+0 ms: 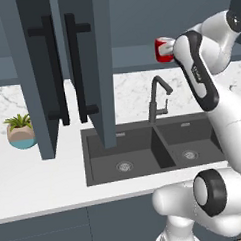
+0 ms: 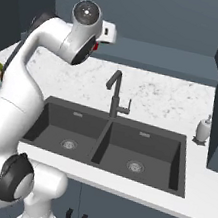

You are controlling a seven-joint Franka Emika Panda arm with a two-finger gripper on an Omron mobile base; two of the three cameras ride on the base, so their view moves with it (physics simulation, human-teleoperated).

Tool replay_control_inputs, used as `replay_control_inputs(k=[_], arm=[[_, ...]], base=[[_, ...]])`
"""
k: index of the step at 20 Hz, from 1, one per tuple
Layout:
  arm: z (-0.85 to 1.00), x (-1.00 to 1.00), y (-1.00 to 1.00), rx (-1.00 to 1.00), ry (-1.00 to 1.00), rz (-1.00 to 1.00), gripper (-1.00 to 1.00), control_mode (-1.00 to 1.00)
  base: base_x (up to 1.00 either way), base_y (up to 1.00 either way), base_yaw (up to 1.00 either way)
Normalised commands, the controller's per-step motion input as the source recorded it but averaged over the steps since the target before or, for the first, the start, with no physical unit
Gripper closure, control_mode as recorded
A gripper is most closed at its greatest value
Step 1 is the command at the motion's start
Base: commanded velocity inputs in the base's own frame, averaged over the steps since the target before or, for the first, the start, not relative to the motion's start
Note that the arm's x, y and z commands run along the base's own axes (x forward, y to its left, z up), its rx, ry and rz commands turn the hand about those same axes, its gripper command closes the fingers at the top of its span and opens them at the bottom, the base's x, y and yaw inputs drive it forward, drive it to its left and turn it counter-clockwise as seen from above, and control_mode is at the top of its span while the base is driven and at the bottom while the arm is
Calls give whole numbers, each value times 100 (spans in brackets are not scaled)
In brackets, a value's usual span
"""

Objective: Gather all objects into one cabinet and sort the glasses and bowls to opposite sides.

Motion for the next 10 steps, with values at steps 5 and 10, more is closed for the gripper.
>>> replay_control_inputs(k=[5, 10], arm=[[42, -95, 0, 9, -1, 0, 100, -100], [46, -100, -2, 18, 0, 0, 100, -100]], base=[[0, 0, 0], [0, 0, 0]])
